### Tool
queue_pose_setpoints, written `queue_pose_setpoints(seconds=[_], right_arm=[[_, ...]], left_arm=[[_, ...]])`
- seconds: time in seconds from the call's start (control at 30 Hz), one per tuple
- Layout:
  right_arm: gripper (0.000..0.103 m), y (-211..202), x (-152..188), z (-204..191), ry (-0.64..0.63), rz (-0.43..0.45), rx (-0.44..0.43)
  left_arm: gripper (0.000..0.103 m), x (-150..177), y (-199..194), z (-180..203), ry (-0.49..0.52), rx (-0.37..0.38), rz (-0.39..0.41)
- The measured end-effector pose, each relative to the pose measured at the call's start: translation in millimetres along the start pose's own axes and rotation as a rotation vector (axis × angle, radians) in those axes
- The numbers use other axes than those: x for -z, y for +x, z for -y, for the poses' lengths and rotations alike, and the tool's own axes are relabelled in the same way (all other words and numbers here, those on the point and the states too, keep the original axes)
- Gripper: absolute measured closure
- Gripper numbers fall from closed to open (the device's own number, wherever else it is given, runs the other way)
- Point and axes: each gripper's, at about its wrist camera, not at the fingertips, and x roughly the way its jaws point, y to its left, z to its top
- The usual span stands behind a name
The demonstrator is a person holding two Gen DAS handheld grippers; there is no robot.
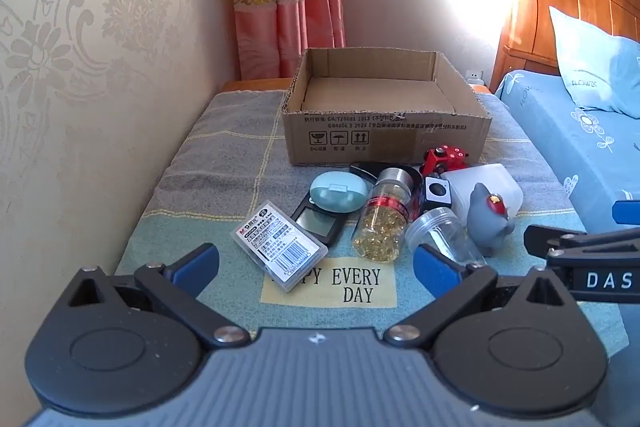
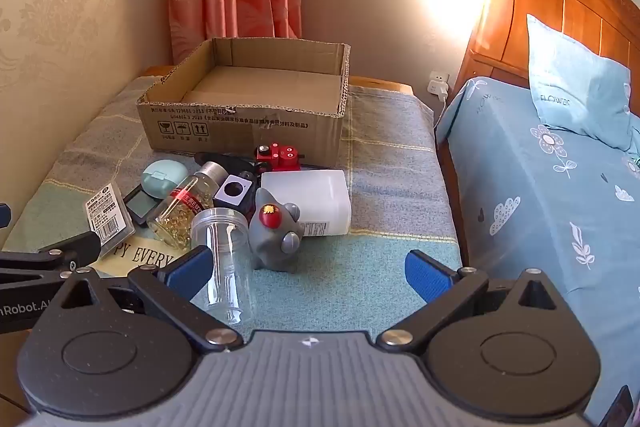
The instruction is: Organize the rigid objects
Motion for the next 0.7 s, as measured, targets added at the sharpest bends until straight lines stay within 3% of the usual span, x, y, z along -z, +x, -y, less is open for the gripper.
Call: queue_pose_setpoints(seconds=[0.7], right_arm=[[0.000,-0.6,-0.5,0.9,0.000,0.003,0.001]], left_arm=[[0.000,0.2,0.7,1.7,0.002,0.001,-0.003]])
